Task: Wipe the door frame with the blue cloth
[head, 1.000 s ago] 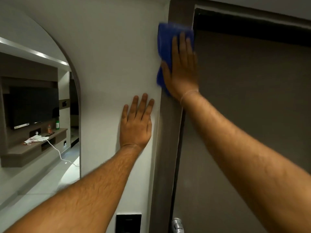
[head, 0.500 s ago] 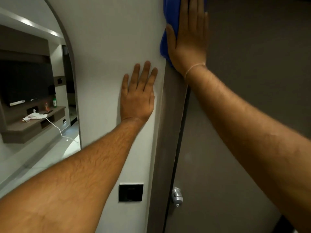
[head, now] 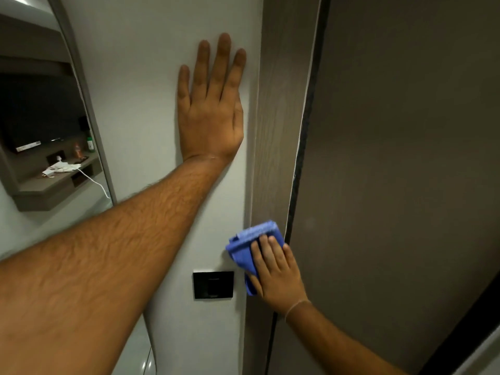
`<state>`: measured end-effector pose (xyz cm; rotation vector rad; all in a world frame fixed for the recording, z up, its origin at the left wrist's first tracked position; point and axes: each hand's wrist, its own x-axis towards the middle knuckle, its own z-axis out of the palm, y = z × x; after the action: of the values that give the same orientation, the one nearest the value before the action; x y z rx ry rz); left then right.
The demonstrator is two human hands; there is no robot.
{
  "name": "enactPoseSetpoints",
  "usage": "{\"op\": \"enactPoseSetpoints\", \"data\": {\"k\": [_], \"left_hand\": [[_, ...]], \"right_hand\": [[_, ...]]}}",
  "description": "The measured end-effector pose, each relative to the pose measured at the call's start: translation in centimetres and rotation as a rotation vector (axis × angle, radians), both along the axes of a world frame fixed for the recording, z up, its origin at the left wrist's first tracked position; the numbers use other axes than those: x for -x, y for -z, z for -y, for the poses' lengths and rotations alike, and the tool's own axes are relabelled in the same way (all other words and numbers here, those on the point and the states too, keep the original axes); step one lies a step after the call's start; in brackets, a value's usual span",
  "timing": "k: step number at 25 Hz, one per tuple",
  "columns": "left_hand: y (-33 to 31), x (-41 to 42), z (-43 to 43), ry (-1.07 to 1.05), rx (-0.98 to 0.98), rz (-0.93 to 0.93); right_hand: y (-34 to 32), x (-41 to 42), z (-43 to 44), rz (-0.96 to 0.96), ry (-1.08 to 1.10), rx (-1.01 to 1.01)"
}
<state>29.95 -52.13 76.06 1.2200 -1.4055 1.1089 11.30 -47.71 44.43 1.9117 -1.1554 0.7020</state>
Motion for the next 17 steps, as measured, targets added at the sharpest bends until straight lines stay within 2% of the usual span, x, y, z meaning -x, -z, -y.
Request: {"op": "enactPoseSetpoints", "data": {"k": [4,8,11,13,15,17], "left_hand": [[0.5,0.1,0.2,-0.025,0.036,0.000],[0.4,0.1,0.2,-0.036,0.056,-0.023],[0.4,0.1,0.2,-0.029,0.036,-0.023],[0.4,0.2,0.0,-0.032,0.021,-0.023],[0.4,0.2,-0.2,-0.037,-0.007,-0.024],[0.3,0.2,-0.3,-0.031,-0.033,-0.018]], "right_hand": [[8.3,1.4,-1.3,-0.222,-0.065,-0.098],[11.9,3.4,-1.7,-0.468,-0.140,-0.228],[11.7,3.8,-1.7,-0.469,-0.137,-0.271],[10.3,3.6,-1.8,-0.437,-0.121,-0.225],[6.9,2.6,-1.5,-0.331,-0.112,-0.143],[0.6,1.1,-0.7,-0.138,-0.161,-0.009]]}}
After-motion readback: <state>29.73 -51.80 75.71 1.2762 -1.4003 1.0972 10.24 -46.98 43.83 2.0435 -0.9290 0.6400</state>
